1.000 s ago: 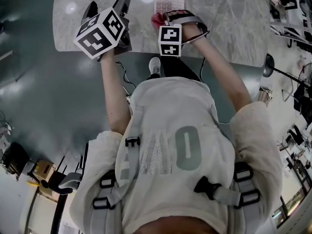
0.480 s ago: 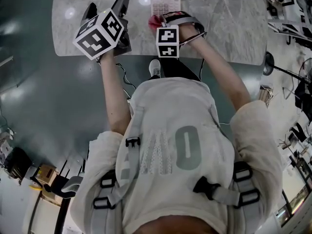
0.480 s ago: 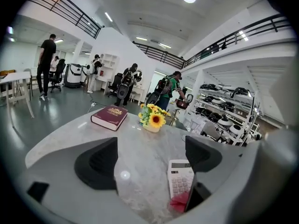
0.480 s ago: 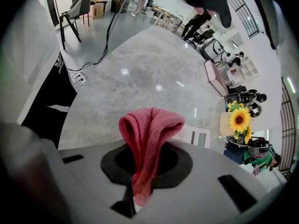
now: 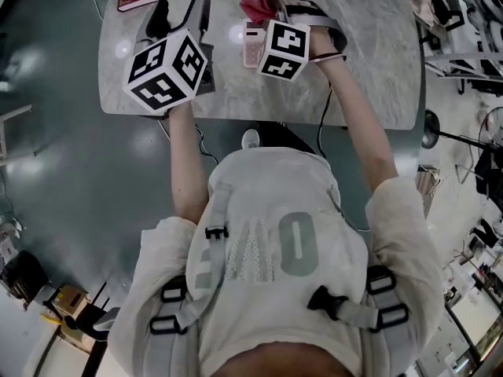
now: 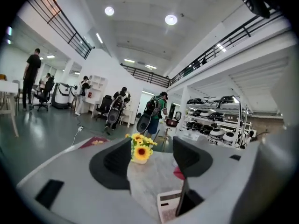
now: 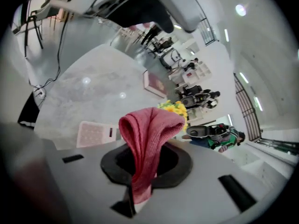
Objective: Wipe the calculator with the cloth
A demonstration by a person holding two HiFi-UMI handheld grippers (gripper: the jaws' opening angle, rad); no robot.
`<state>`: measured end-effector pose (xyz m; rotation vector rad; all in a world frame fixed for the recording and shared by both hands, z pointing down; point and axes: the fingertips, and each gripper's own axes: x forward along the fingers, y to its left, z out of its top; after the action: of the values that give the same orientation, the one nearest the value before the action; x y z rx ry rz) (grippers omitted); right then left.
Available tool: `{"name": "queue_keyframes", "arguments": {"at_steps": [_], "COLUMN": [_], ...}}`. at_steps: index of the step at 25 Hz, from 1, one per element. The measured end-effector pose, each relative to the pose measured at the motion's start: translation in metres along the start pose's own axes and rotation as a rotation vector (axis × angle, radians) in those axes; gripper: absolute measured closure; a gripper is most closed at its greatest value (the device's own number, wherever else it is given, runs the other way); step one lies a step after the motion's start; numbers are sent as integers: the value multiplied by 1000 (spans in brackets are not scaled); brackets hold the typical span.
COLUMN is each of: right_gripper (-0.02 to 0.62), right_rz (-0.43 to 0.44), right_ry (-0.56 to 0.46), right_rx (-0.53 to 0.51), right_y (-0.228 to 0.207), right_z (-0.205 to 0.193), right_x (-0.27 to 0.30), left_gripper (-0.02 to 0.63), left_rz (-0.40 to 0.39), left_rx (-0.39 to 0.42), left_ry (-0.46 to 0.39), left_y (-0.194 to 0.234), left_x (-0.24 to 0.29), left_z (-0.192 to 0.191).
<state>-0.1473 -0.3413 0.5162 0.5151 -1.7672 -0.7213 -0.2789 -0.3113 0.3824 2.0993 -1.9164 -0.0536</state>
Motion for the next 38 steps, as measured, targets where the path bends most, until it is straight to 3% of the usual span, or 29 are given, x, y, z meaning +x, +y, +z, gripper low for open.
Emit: {"name": "queue_keyframes", "arguments": {"at_steps": [7,10,13,15,18,23,30,38], "right_gripper": [541,540,540,540,540,541,541,541], "right_rz": [-355,-470,-544,-568,-595,-591,-557,-578], "right_ry": [-180,-282,-377,-430,-487,-548,-584,-563], "right_rx": [293,446,606,702,816,914,1063,1097], "right_y": [-106,-122,-119,-109,-93,-58,-21,-11], "right_z": [11,7,-4,-10,-16,-12,-35,-47], "right_x": [-108,-157,-200,-223,-249,-276,-283,-284], "left_gripper": [485,547,584,586,586,586,586,586], "left_rz": [-2,4,37,48,22,6,-30,-52], "left_rx": [127,201,330,403,429,489,396,349], "left_ry": [-223,-324,-390,-401,-424,-377,-335,-330], "left_y": [-34,-51,-72,-86,-101,-105,-112,-109], "left_x": [-42,-65,-91,-108,-127,-150,-148,-152], "left_z": [77,100,110,110,107,82,62,53]}}
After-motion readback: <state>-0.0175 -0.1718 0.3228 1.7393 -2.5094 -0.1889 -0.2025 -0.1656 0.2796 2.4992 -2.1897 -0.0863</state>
